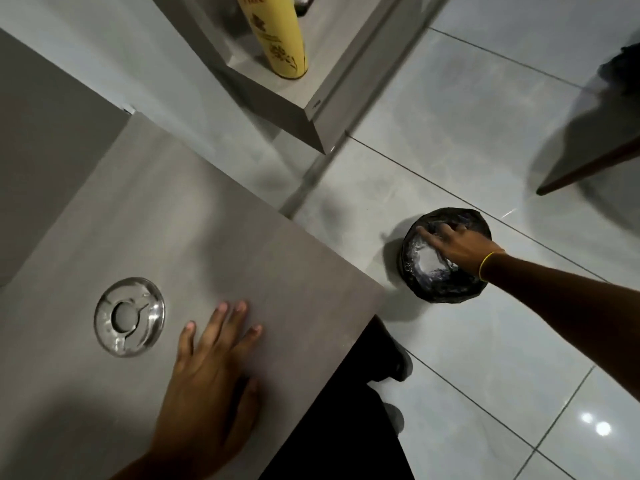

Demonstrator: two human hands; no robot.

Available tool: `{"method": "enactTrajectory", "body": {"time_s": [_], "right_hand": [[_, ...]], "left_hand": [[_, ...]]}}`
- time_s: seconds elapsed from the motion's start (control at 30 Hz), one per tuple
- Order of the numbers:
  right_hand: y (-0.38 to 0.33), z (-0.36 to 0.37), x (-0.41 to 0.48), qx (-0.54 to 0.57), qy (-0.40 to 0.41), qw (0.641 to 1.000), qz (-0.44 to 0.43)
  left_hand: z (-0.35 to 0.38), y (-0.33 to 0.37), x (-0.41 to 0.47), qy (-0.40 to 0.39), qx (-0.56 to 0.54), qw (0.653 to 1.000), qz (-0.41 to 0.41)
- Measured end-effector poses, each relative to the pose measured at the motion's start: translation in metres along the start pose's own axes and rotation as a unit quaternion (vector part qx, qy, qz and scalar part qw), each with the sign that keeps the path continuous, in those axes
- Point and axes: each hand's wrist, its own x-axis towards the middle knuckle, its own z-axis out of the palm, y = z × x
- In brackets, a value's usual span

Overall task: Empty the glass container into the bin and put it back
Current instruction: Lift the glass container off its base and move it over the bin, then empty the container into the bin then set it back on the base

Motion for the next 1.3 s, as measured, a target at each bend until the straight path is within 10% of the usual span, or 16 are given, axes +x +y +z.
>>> {"method": "enactTrajectory", "body": {"time_s": [0.5, 0.8, 1.07, 1.3], "right_hand": [[-0.010, 0.001, 0.031, -0.159, -0.019, 0.986, -0.039], [-0.001, -0.018, 0.013, 0.107, -0.032, 0.990, 0.088], [0.013, -0.098, -0.075, 0.526, 0.088, 0.776, 0.337], [-0.033, -0.209, -0.161, 0.654, 0.193, 0.673, 0.287]], "left_hand": [[0.003, 0.002, 0.001, 0.033, -0.002, 0.999, 0.020], [0.002, 0.007, -0.003, 0.052, 0.008, 0.998, 0.030], [0.004, 0.004, -0.003, 0.020, 0.035, 0.999, 0.024], [-0.002, 0.008, -0.001, 0.001, 0.026, 1.000, 0.007]]}}
